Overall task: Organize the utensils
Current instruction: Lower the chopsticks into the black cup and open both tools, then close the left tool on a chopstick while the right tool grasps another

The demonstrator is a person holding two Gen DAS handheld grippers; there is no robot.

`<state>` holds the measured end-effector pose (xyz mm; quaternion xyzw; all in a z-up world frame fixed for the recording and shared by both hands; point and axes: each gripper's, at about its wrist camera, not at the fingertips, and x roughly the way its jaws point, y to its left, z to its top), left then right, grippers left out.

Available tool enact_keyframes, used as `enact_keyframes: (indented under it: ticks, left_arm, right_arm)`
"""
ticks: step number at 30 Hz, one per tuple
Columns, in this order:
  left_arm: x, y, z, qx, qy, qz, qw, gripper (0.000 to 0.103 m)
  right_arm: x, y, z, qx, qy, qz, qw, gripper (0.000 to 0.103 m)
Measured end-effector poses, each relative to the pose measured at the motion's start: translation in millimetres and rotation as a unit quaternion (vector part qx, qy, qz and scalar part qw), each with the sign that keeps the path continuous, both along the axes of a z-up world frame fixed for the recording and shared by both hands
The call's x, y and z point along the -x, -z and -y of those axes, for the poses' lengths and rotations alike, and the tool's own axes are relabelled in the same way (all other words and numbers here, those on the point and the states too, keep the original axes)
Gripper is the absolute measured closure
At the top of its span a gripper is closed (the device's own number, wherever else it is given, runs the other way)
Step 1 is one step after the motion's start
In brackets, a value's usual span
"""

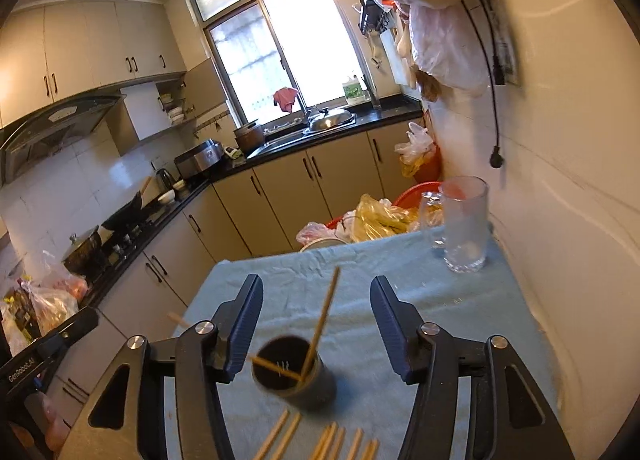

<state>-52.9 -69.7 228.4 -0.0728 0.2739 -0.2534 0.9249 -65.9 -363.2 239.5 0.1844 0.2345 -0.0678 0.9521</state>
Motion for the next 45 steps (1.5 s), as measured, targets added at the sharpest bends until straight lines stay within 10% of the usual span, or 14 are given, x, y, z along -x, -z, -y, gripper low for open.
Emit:
enact_keyframes:
  ticks: [7,14,23,30,35,38,45]
  left_arm:
    - [15,92,-2,-0.072,0.004,-0.074,0.9946,0.034]
    - [15,161,29,-0.130,0.055,-0.151,0.9784,0.036]
    - [21,200,60,-0.231,0.093,-0.160,0.9552,0.072]
    - [15,209,71,-0.238,0.089,-0.164,0.9532,0.073]
    - [7,207,56,-0.178,0.068,-0.235,0.9531,0.096]
    - [14,208,30,-0.123,0.059,-0.303,0.9431,0.096]
    - [25,204,25,-0.144,0.079,-0.315,0.9349,0.096]
  right_arm:
    - [57,61,-7,0.006,-0.032,-0.085,0.996,0.026]
    - [82,179,-22,-0.044,-0.085,-0.200,0.975,0.069]
    - [79,209,-49,0.015,-0.090,-0.227,0.970,0.069]
    - [72,209,-62,0.077,-0.085,-0.241,0.964,0.077]
    - [66,210,-55,0.071,-0.080,-0.250,0.962,0.095]
    - [77,210,-44,0.069,-0.081,-0.259,0.960,0.095]
    - [114,205,-15,0.068,-0.086,-0.283,0.953,0.086]
